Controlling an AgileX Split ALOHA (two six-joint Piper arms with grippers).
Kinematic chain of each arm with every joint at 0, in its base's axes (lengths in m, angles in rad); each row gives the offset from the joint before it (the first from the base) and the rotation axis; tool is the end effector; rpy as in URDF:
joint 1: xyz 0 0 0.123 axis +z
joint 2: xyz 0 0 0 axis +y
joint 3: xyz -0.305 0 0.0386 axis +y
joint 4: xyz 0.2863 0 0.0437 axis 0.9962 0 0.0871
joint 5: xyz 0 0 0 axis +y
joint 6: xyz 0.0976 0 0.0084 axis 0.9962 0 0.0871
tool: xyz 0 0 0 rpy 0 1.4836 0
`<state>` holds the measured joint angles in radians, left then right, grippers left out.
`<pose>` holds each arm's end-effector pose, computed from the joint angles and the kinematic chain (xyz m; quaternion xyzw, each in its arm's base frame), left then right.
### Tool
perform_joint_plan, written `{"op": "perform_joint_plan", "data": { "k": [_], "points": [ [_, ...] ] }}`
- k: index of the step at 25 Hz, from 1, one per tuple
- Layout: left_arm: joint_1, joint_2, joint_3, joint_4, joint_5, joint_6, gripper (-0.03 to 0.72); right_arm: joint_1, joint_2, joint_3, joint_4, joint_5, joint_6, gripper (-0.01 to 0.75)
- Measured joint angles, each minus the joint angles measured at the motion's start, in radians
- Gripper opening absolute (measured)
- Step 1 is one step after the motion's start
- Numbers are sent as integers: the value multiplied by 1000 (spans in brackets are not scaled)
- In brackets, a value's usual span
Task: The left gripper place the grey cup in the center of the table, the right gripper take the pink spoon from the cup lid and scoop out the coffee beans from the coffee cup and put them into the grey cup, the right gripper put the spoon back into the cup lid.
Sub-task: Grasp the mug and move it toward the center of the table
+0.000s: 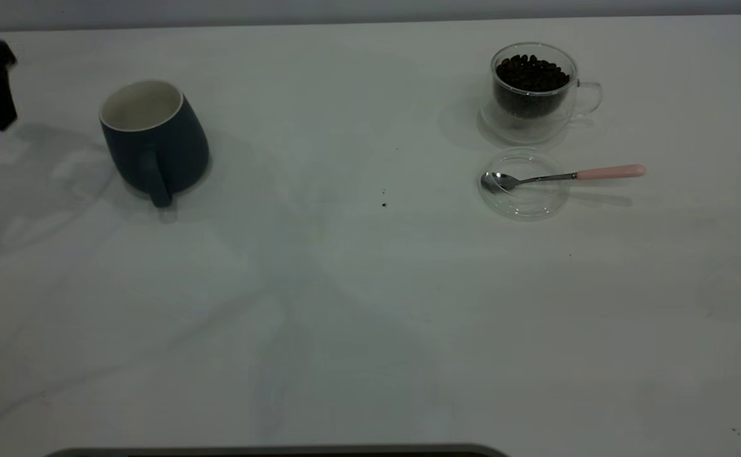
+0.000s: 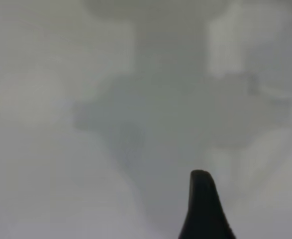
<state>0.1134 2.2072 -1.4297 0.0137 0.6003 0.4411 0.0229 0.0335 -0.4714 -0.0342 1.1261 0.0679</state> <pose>0.4708 0.0544 0.0815 0.1665 0.9761 0.0427 0.1330 0.0180 -0.0026 0.2773 0.0206 0.8844 0.0041 0.4663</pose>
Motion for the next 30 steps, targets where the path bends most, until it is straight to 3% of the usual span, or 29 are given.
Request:
{"op": "perform_joint_plan", "data": {
  "k": [6,14,18,25,30],
  "points": [
    [-1,96,-14,2,-122,213,565,0,0,0,0,0,0,483],
    [-2,125,-14,-63,-126,694,565,0,0,0,0,0,0,483],
    [-2,127,-14,-215,-149,945,565,0,0,0,0,0,0,483],
    [-3,153,-15,-612,-167,1456,565,0,0,0,0,0,0,483],
    [-16,185,-16,-781,-168,1640,565,0,0,0,0,0,0,483]
  ]
}}
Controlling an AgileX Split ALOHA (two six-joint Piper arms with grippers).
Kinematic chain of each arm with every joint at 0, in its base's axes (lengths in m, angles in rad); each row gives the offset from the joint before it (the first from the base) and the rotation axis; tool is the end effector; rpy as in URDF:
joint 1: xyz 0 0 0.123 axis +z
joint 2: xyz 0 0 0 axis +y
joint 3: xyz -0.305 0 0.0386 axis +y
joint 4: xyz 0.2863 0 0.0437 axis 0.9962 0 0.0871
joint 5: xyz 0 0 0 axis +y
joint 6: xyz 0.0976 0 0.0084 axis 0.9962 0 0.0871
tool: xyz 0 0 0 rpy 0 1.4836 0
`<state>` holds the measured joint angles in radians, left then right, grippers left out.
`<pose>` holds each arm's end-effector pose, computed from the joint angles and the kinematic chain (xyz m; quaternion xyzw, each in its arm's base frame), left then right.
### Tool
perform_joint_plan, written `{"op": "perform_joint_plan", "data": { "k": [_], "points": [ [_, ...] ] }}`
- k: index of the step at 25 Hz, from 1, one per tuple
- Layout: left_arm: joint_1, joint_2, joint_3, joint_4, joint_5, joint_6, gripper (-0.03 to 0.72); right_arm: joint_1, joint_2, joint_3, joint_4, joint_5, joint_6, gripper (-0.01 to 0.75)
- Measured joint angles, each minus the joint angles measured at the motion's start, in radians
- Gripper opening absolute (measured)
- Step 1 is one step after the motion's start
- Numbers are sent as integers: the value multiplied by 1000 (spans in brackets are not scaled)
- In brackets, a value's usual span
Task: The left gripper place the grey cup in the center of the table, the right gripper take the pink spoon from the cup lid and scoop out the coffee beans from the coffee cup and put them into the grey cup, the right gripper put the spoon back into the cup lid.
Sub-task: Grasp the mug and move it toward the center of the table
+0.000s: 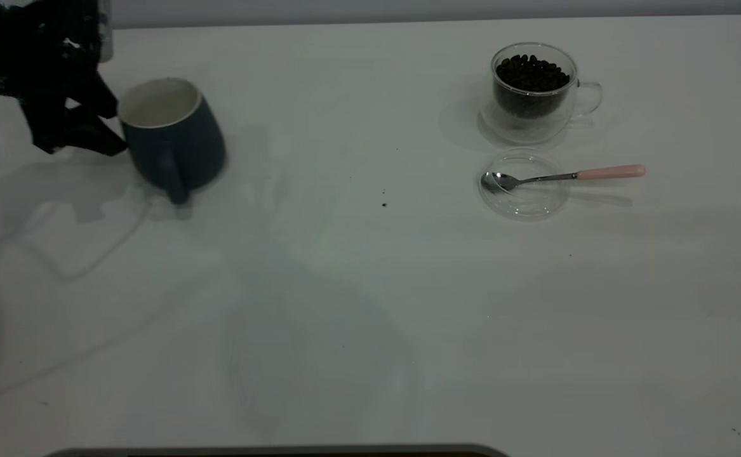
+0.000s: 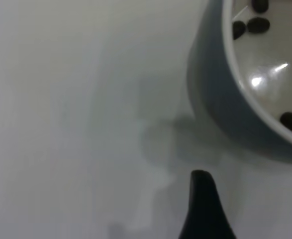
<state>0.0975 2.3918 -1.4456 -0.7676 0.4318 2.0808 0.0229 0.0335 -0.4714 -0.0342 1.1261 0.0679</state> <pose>0.4885 0.0191 0.0093 0.5961 0.7661 0.0208 0.2395 0.0180 -0.0026 0.2773 0.0206 0.8844 0.0041 0.4663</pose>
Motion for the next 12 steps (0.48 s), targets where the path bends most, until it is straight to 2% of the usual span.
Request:
{"op": "perform_joint_plan", "data": {
  "k": [12],
  "points": [
    [-107,21,-20,-43,5,34,565,0,0,0,0,0,0,483]
  ]
}}
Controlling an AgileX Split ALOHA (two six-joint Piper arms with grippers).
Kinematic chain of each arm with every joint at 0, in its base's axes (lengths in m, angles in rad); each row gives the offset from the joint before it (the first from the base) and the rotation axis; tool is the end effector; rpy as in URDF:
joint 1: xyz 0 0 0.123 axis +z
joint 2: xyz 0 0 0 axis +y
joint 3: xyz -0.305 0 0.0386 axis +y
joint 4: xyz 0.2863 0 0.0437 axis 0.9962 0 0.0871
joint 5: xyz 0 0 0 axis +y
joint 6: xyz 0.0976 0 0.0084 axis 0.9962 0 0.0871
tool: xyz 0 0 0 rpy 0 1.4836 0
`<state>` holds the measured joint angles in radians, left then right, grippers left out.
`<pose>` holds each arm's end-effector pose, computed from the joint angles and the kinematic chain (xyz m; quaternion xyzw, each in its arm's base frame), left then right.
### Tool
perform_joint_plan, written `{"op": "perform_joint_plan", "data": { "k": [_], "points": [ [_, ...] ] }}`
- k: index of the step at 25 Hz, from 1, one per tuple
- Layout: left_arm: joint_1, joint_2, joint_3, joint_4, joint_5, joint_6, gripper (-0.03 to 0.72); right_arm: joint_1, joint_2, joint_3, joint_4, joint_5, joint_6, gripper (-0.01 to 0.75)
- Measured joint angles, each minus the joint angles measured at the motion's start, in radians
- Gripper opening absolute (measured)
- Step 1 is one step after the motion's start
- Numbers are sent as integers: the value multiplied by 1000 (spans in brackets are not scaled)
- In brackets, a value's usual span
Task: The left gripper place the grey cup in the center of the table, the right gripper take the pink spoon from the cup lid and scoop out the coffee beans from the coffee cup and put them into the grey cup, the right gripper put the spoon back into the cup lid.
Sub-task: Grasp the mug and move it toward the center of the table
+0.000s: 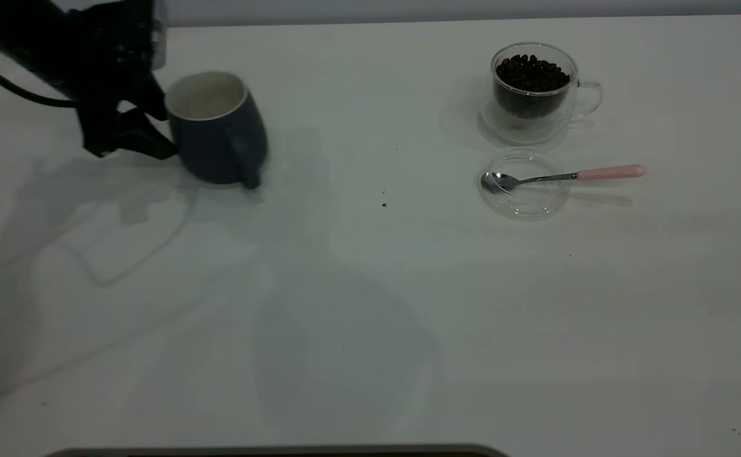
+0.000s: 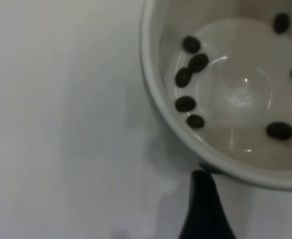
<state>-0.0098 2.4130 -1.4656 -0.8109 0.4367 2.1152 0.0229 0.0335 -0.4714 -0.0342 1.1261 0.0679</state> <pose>0.4917 -0.0349 0.0044 0.6340 0.7325 0.0030 0.2481 0.0180 -0.0026 0.2773 0.0206 0.8844 0.0041 0.4663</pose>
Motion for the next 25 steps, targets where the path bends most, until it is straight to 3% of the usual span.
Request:
{"op": "perform_joint_plan", "data": {
  "k": [13,25],
  "points": [
    [-123,34,-73,-115,17,3,565,0,0,0,0,0,0,483],
    [-146,42,-74,-164,80,2,565,0,0,0,0,0,0,483]
  ]
}}
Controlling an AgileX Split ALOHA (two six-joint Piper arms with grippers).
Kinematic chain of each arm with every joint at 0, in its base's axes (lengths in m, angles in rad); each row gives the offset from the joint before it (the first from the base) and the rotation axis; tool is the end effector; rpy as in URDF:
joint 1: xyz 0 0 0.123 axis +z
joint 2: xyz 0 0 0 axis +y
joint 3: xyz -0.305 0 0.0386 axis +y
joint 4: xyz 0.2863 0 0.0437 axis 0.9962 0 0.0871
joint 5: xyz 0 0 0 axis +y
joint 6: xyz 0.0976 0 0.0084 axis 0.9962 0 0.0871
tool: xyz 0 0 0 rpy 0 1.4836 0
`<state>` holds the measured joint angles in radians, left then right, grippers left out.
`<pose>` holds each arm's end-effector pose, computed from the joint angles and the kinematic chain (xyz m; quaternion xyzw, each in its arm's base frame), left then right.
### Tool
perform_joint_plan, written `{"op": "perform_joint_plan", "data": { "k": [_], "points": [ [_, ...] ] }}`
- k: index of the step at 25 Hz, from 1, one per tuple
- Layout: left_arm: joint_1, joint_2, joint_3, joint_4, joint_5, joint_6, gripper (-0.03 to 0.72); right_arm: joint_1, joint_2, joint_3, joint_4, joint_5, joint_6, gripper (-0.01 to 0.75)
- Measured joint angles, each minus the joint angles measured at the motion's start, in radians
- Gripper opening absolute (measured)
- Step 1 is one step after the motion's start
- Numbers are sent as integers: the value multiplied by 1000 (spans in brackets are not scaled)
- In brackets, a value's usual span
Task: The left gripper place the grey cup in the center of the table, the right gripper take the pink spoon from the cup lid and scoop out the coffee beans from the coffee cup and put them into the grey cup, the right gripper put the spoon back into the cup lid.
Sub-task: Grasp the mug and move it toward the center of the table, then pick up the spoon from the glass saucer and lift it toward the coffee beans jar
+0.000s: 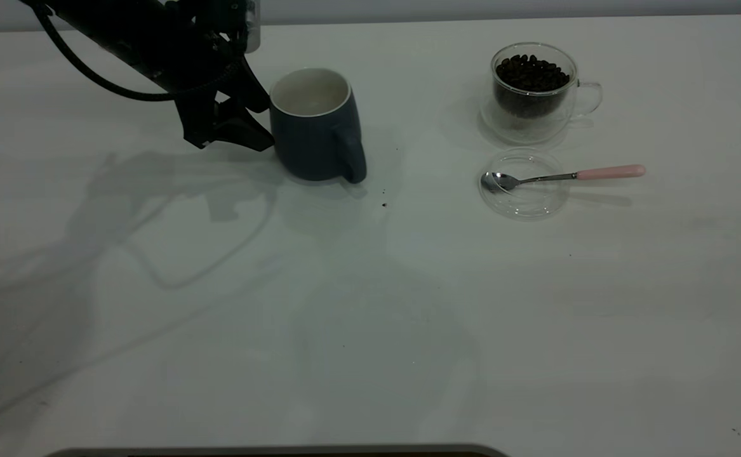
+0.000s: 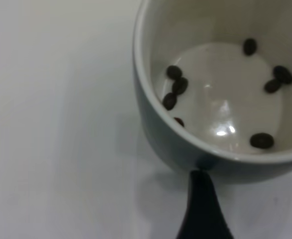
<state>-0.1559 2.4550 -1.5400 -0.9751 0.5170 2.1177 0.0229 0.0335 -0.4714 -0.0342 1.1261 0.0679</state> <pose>0.4947 -0.1184 0.0051 0.6373 0.7126 -0.0707 0.2848 0.0180 -0.0026 0.2773 0.0206 0.8844 0.0041 0.4663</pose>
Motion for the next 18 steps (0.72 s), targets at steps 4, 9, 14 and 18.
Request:
{"op": "perform_joint_plan", "data": {
  "k": [4,9,14,18],
  "points": [
    [-7,0,0,-1,11,0,565,0,0,0,0,0,0,483],
    [-10,0,0,-14,13,0,565,0,0,0,0,0,0,483],
    [-10,-23,0,41,-6,-81,565,0,0,0,0,0,0,483],
    [-9,-85,0,274,4,-299,565,0,0,0,0,0,0,483]
  ]
}}
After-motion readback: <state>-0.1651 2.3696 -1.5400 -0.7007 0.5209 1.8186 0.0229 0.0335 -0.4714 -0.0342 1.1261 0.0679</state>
